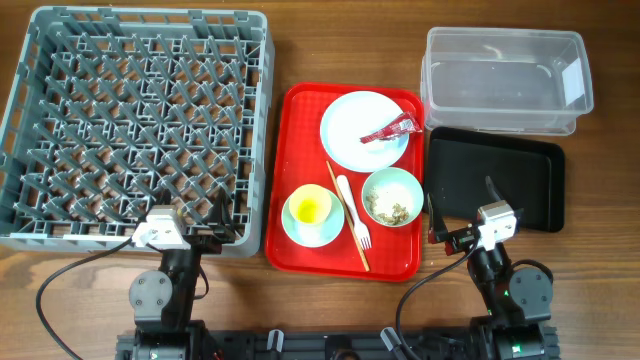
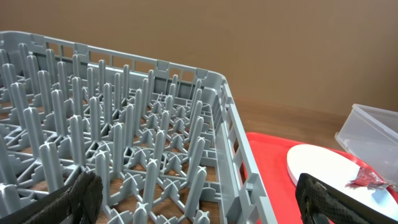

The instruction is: Sort waste into correct bins and load items into the dishwasher rack

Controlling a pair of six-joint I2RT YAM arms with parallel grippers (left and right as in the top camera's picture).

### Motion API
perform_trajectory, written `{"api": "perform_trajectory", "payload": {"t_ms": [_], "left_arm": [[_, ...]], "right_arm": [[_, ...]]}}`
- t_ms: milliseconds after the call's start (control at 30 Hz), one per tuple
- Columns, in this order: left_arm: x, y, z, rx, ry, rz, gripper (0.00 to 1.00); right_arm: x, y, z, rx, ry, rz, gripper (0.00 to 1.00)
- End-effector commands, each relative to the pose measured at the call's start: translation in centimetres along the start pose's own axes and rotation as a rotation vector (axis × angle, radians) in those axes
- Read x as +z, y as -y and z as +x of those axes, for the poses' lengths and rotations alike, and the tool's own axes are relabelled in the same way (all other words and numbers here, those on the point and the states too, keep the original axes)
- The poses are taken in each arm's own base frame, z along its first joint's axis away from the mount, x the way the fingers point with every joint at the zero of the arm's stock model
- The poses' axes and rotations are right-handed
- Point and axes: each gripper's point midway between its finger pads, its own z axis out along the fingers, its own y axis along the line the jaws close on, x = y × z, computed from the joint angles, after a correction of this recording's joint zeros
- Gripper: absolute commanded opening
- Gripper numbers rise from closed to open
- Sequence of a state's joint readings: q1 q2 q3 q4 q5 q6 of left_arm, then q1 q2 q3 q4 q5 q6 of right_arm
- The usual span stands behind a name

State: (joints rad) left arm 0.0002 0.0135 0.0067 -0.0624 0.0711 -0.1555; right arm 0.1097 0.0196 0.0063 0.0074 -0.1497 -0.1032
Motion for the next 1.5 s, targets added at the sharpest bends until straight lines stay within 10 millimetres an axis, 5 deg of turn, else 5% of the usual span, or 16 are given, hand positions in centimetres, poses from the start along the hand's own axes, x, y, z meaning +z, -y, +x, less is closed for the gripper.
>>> {"api": "perform_trajectory", "payload": {"t_ms": [0,1467], "left_arm": [[-0.04,-0.31,0.12,-0.010,-0.002,-0.016,1.00],[-0.04,-0.31,0.12,-0.010,-0.002,-0.016,1.00]], "right_arm": [[0.01,-0.33,-0.06,-0.009,0.004,-0.017,1.00],[0.02,-0.13,-0.02,-0.030,0.002,-0.006,1.00]]}}
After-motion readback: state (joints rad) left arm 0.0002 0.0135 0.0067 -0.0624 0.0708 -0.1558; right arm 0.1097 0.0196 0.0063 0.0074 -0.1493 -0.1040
